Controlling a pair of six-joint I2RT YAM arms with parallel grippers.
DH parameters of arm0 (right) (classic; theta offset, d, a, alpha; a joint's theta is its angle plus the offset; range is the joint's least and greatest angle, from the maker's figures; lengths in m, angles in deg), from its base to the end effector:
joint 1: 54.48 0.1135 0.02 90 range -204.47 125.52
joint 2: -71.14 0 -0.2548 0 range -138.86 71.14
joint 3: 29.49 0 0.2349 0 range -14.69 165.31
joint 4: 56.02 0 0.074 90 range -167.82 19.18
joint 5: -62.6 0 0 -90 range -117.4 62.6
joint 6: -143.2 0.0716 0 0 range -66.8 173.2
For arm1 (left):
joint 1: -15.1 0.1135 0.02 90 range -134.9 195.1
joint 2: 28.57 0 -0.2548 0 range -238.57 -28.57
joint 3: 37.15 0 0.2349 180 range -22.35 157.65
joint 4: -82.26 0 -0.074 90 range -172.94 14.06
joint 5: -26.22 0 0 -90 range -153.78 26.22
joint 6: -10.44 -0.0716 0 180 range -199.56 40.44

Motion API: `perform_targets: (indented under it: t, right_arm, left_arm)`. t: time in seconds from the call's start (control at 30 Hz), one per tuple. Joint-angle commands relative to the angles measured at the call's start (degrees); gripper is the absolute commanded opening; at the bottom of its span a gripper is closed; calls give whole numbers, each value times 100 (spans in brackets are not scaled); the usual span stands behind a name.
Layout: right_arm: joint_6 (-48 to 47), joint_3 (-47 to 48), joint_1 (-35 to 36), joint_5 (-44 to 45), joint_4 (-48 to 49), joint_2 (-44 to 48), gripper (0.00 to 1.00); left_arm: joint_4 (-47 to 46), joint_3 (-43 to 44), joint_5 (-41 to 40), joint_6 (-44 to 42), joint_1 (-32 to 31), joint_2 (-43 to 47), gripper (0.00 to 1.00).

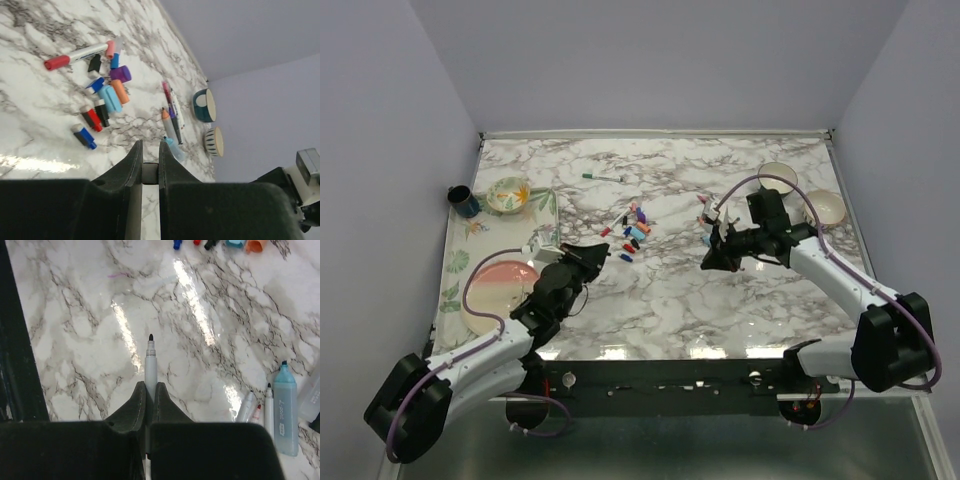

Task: Open the pen caps
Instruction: Place the pen cap on the table with the left arm

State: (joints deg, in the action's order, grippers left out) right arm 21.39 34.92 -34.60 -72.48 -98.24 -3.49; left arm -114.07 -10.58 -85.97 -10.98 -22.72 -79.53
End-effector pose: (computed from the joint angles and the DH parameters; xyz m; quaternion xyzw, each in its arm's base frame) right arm 0.2269 0.1359 0.2188 -0.4923 0.7332 0.3301 0.3334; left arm 0.1843 -0.1089 0.1947 -0.3182 0.6809 -0.4282 0.5018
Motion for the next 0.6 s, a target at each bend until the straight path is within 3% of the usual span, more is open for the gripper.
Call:
perform_targets:
  t: [0.0, 0.2, 0.57]
  right_arm:
    - [8, 181, 7, 807, -106, -183, 1]
    - [-9, 243, 7, 1352, -158, -543, 2]
    - [-27, 304, 7, 1730, -202, -843, 3]
  left_arm:
    - [1441, -236, 57, -81, 29, 463, 0]
    - [1944, -324, 233, -64, 29, 596, 0]
    - [1690, -167, 628, -169, 38, -651, 0]
